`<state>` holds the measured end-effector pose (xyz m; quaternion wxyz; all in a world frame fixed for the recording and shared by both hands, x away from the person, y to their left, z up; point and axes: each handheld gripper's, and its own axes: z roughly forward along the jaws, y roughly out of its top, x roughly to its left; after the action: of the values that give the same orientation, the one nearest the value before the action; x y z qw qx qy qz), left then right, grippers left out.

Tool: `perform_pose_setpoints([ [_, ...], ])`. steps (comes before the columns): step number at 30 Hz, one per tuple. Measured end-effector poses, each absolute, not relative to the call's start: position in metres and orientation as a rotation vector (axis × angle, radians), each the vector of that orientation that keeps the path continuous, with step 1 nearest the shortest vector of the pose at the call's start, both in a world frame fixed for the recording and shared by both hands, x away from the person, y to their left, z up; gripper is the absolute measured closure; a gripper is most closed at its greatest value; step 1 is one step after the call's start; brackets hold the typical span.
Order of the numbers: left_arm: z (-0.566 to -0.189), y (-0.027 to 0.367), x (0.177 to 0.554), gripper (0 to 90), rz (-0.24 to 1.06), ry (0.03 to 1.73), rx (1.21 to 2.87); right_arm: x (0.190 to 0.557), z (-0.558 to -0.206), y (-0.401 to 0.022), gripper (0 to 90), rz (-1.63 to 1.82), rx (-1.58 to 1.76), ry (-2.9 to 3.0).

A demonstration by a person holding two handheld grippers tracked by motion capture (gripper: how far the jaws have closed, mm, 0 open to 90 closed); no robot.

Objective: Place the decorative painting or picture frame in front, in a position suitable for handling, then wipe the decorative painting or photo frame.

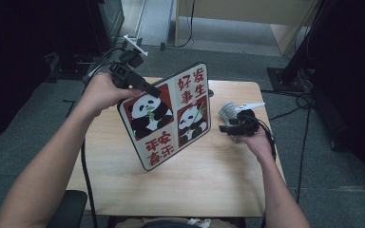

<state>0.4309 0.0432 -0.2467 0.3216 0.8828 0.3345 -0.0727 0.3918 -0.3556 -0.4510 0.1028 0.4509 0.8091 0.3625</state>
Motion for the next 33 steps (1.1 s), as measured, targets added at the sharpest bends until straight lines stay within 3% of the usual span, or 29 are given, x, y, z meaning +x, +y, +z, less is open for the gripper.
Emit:
perform_pose_setpoints([
  [15,-0.247,0.058,0.41,37.3,-0.106,0.843,2.312,0.398,-0.442,-0.371,36.8,1.044,1.34,2.319],
  [23,-0.252,0.07,0.403,36.8,-0.128,0.848,2.279,0.405,-0.44,-0.38,36.0,1.067,1.378,2.264],
  [33,-0.259,0.084,0.392,36.3,-0.099,0.873,2.254,0.424,-0.458,-0.387,35.7,0.997,1.459,2.257],
])
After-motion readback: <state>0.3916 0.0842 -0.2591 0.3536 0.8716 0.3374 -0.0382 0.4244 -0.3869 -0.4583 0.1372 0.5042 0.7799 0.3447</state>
